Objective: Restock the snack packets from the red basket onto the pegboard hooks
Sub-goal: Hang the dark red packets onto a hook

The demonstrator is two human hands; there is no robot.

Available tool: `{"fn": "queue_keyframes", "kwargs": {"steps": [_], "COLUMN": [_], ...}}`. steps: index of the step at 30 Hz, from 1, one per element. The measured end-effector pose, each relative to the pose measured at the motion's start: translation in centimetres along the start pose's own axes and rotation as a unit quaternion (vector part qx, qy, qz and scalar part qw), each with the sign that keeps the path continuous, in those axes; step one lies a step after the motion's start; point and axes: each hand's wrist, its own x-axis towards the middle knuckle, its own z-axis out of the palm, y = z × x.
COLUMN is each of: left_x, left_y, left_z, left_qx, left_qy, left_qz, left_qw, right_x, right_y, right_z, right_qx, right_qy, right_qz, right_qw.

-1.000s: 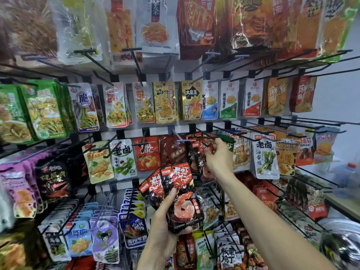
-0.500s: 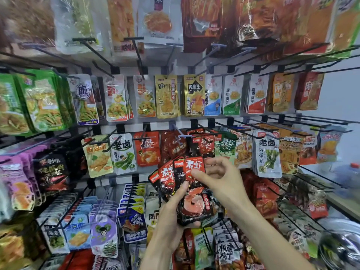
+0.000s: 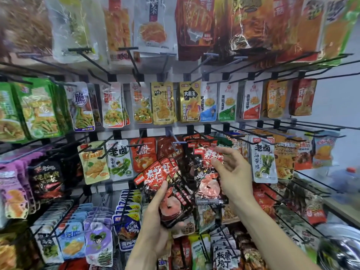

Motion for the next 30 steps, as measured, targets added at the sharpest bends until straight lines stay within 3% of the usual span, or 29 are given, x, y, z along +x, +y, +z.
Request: {"fn": "queue_keyframes", "kwargs": {"steps": [13, 25, 30], "left_x": [0.1, 0.5, 0.2], "left_y": [0.1, -0.1, -0.3], "left_z": [-0.8, -1.0, -1.7], "left_qx": [0.012, 0.024, 0.021], "left_qy": [0.018, 0.001, -0.012], "left_qz": [-0.008, -0.013, -0.019], "left_qw": [1.000, 1.000, 1.000], "right_x": [1.4, 6.3, 2.4], "right_y": [-0.2, 3.1, 2.0], "right_z": [0.2, 4.9, 3.9], "right_qx": [-0.071, -0.260, -0.282], "right_qy": [0.007, 0.019, 0.033], "right_qz": [-0.005, 0.019, -0.018], "right_qw": [0.997, 0.965, 0.959]}}
